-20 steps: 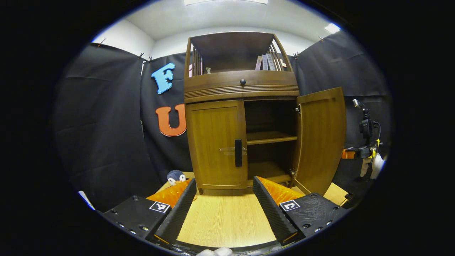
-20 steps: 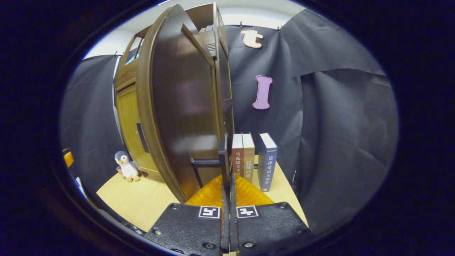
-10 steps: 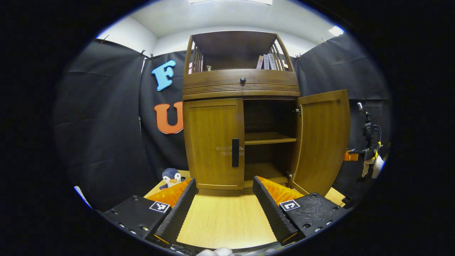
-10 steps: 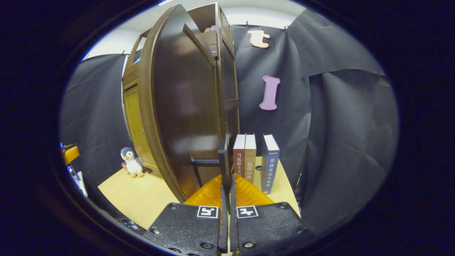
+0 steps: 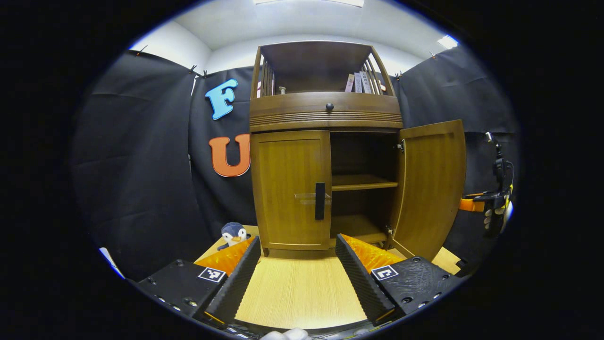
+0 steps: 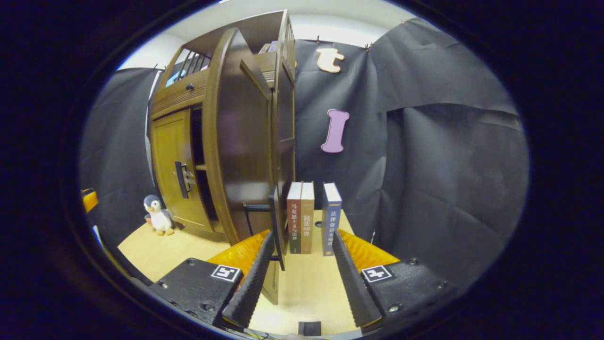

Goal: Open the right door of the double-door shoe cabinet with the right hand, and open the left door with the left hand.

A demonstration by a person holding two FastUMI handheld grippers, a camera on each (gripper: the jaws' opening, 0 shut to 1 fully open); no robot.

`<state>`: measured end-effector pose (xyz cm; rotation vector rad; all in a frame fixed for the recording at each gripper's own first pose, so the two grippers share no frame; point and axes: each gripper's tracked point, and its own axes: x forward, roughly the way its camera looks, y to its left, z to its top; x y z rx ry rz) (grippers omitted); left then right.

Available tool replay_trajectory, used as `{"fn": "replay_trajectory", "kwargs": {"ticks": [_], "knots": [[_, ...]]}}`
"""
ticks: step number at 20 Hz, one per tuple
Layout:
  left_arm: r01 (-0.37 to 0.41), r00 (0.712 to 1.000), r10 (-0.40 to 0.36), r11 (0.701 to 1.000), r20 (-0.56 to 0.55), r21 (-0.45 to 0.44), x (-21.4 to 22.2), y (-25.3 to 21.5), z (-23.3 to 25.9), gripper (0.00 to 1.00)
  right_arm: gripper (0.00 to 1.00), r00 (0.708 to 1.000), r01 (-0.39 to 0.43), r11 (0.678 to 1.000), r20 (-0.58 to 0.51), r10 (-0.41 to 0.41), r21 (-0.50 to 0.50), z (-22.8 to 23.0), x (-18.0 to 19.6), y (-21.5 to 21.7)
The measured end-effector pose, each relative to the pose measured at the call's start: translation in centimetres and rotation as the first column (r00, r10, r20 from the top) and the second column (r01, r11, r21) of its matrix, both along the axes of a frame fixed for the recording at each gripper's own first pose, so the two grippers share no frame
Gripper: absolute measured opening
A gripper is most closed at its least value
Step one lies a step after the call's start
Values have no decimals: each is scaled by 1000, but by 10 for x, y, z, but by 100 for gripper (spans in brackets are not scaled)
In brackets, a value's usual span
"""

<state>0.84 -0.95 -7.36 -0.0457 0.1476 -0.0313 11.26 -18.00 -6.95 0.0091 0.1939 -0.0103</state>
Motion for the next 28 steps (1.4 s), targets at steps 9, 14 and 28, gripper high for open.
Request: {"fn": "replay_trajectory", "kwargs": {"ticks": [9,14,28], "knots": [[-6,1000,5,999,28,53,14,31,5,96,100,977,127,991,168,-133,42,77,-75,58],[-14,999,13,999,35,44,25,35,4,96,100,988,80,990,126,-94,112,54,-87,119],[32,994,-34,999,106,22,170,-9,-8,96,100,999,43,997,25,-44,57,41,-83,144]]}}
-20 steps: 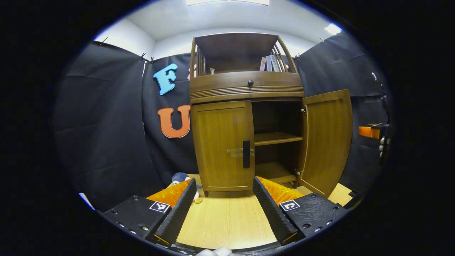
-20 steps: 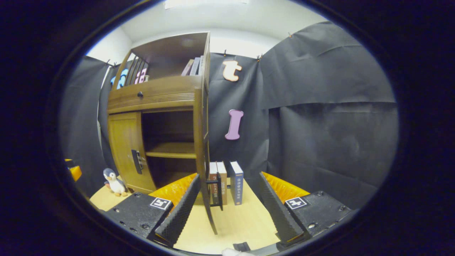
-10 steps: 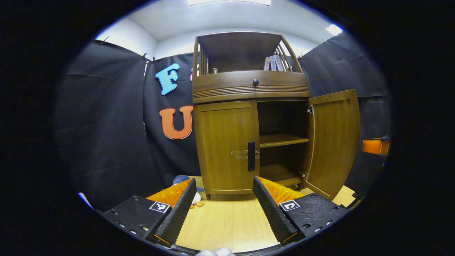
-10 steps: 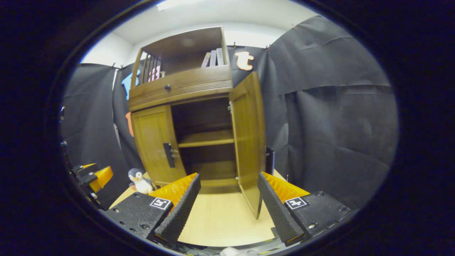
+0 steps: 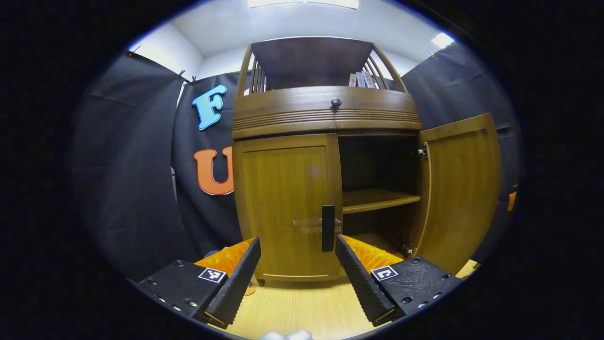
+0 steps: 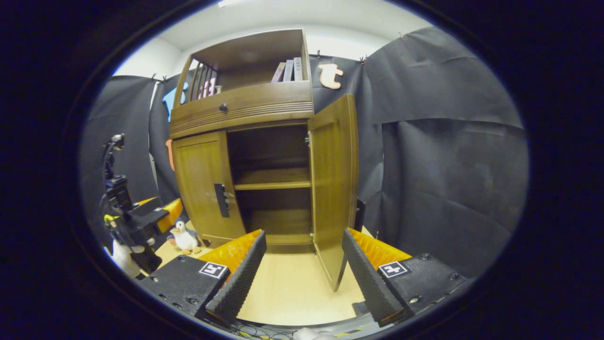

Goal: Open the right door of the double-door shoe cabinet with the right hand, and open the left door with the left hand.

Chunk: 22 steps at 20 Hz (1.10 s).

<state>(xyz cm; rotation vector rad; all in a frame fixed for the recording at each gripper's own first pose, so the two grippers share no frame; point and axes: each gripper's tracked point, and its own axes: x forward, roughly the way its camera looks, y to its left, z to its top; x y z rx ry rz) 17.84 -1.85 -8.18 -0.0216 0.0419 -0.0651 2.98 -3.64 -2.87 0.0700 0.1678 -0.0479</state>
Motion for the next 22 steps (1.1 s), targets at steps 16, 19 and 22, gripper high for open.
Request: {"fn": "replay_trajectory", "kwargs": {"ticks": [16,19,22], "knots": [[33,998,-35,999,-54,-30,160,-58,-55,96,100,997,-18,996,-72,12,-85,0,8,0],[45,998,-46,999,-45,-12,169,-61,-57,87,100,996,-35,994,-83,27,-100,-2,10,1],[78,996,-79,997,-49,-13,172,-70,-57,63,100,995,-47,994,-89,38,-96,1,10,2]]}}
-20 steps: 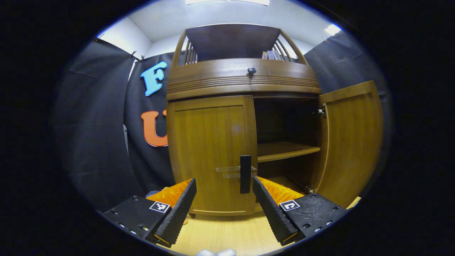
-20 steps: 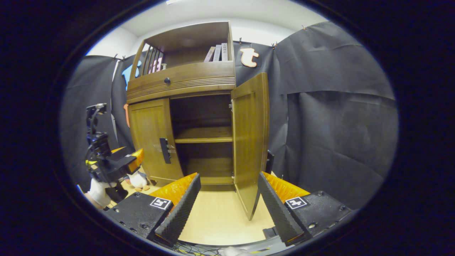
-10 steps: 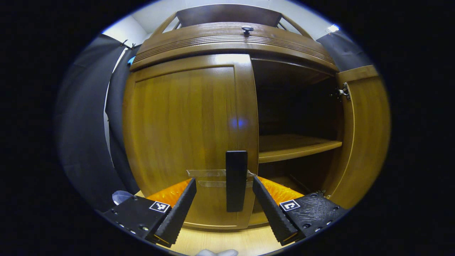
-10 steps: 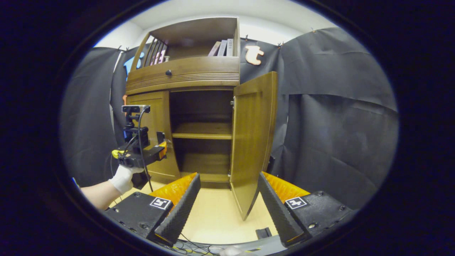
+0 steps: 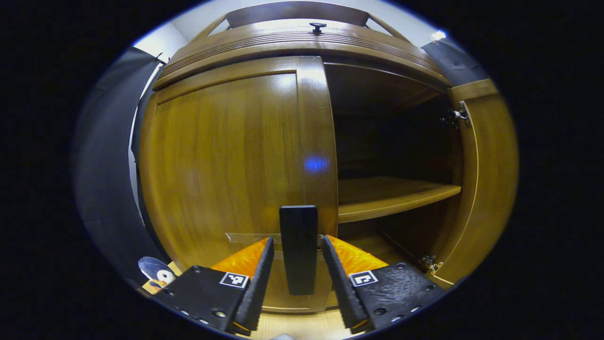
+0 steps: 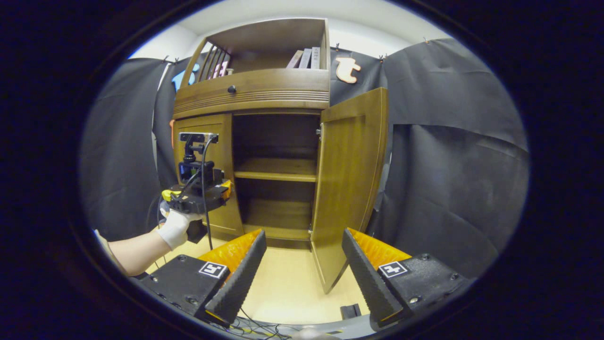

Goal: Open the right door of the double-door shoe cabinet with the right hand, and open the left door with the left hand.

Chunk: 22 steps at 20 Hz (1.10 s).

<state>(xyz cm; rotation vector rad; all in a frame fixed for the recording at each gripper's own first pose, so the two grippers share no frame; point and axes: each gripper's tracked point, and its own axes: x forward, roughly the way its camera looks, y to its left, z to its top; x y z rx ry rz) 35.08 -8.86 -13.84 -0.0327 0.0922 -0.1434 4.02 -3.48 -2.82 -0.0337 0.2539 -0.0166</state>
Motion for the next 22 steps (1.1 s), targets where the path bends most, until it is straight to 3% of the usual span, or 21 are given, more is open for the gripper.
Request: {"fn": "replay_trajectory", "kwargs": {"ticks": [1,2,4,5,6,10,11,12,13,22], "knots": [[24,1000,-24,1000,-15,-8,0,-6,-3,55,100,1000,-2,1000,-3,2,0,0,0,0],[25,1000,-25,1000,-17,-11,-2,-7,-4,60,100,1000,-2,1000,-4,2,1,0,0,-1],[31,999,-31,999,-16,-14,3,-5,-4,59,100,1000,-1,1000,-8,1,4,0,0,-1],[36,999,-37,999,-11,-23,2,-4,-3,34,100,1000,-1,1000,-14,1,8,-1,0,-1],[29,999,-29,1000,-13,-11,0,-1,-4,42,100,1000,-7,1000,-17,7,14,-1,-1,1],[20,999,-21,999,-29,-25,2,2,-6,35,100,999,-24,1000,-24,25,17,-1,-3,3],[17,999,-17,1000,-30,-22,-1,2,-5,21,100,999,-27,999,-21,27,17,-1,-5,3],[14,999,-15,1000,-32,-26,-3,3,-4,21,100,999,-26,999,-18,27,18,1,-5,3],[14,999,-15,1000,-38,-27,-2,2,-5,14,100,1000,-28,999,-14,28,20,2,-7,4],[65,996,-66,998,-57,-21,-53,19,-5,14,100,998,-55,998,8,55,25,9,-13,8]]}}
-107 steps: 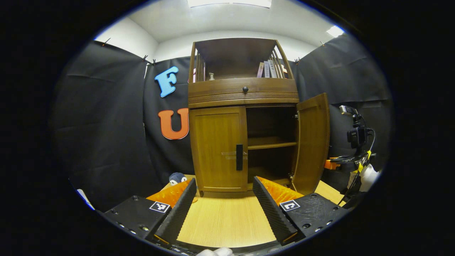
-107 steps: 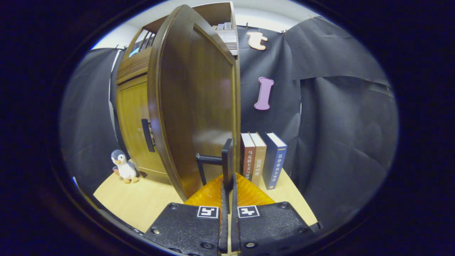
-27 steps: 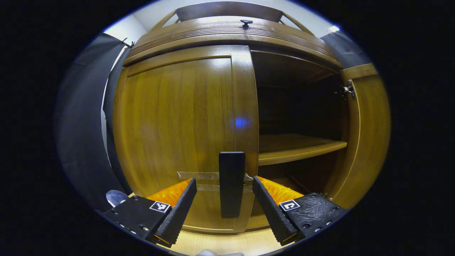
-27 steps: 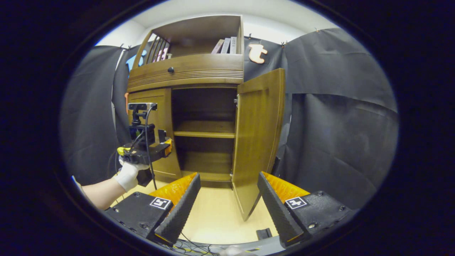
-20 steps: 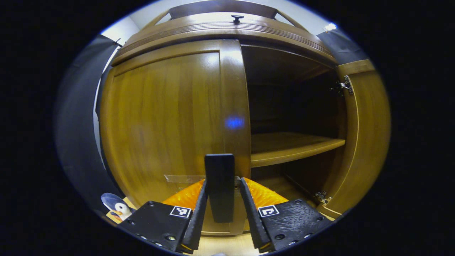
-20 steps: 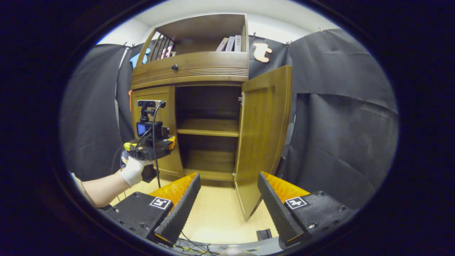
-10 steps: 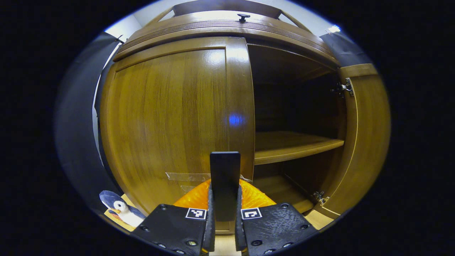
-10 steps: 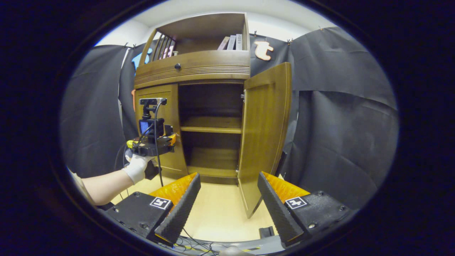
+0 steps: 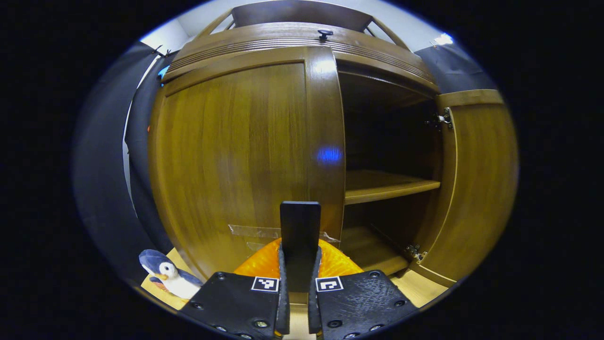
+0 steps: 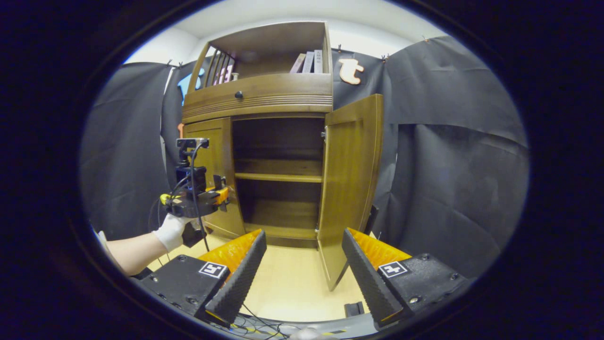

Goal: Open the right door of the double-door shoe cabinet with the right hand, and open the left door with the left hand.

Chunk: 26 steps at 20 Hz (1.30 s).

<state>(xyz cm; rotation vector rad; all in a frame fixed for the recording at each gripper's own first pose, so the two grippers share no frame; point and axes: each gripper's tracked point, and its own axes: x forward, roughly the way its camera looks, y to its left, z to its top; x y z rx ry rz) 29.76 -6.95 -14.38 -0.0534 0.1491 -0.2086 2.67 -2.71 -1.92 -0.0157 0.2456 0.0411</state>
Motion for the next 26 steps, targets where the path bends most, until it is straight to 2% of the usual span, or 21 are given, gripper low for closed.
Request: {"fn": "replay_trajectory", "kwargs": {"ticks": [6,16,17,18,20,21,26], "knots": [[-7,1000,7,1000,-8,-6,-39,22,1,14,100,998,-56,998,-3,56,-23,-8,-8,15],[-45,999,45,999,-25,-10,-85,64,-1,14,100,996,-88,996,9,88,8,-7,-8,32],[-48,998,48,999,-27,-12,-88,68,-1,22,100,995,-95,995,9,95,10,-8,-6,36],[-54,998,53,998,-28,-13,-92,72,-2,14,100,995,-102,995,9,102,17,-8,-5,40],[-81,996,80,997,-35,-15,-97,80,-2,14,100,993,-118,992,11,118,46,-8,-5,49],[-86,996,85,996,-25,-21,-97,83,-1,6,100,992,-128,991,12,128,49,-9,-5,53],[-121,992,121,992,-35,-15,-114,108,-4,5,100,988,-151,988,18,150,31,-9,-9,63]]}}
